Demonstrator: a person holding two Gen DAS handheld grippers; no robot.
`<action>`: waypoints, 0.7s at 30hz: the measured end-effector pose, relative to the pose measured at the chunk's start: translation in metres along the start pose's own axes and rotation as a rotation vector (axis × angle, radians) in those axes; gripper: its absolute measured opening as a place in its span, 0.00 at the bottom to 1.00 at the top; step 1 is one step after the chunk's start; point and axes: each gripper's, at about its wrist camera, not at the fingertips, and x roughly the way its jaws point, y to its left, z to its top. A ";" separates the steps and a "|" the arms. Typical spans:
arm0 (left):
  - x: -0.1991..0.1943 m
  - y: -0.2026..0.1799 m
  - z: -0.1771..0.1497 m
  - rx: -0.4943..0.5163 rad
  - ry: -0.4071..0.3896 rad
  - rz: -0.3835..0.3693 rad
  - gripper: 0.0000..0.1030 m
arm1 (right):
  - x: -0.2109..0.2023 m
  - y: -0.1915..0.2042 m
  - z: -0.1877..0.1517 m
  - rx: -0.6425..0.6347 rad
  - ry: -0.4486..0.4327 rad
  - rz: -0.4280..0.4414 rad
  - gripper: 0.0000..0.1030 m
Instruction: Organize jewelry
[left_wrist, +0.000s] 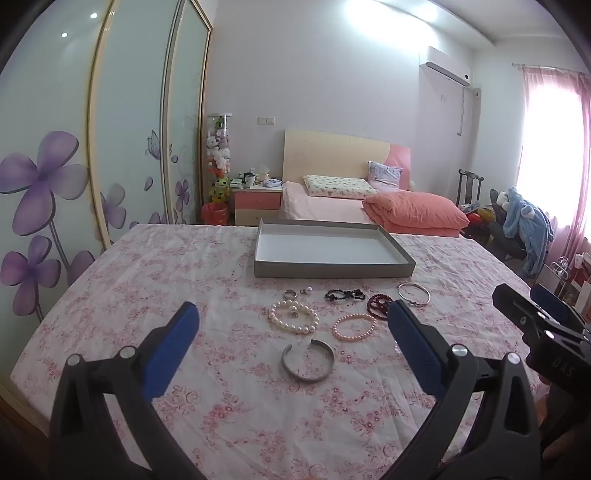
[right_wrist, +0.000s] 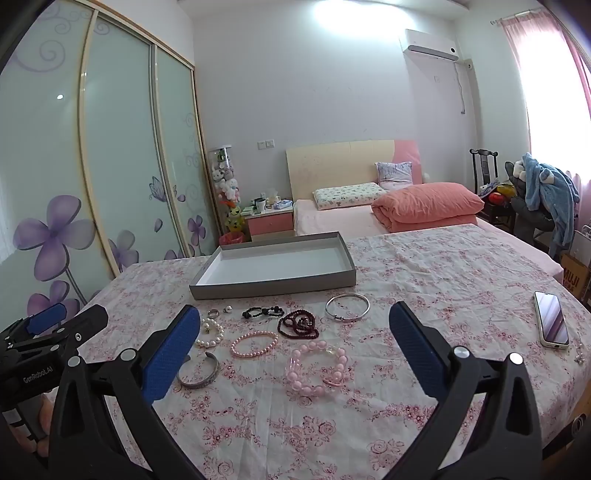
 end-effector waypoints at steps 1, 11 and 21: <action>0.000 0.000 0.000 -0.001 0.001 0.000 0.96 | 0.000 0.000 0.000 0.003 -0.001 0.002 0.98; 0.001 0.001 0.000 -0.005 0.005 0.002 0.96 | 0.001 -0.002 -0.001 0.003 0.001 -0.001 0.98; 0.000 0.000 0.000 -0.006 0.006 -0.001 0.96 | 0.001 -0.004 -0.003 0.002 0.002 0.001 0.98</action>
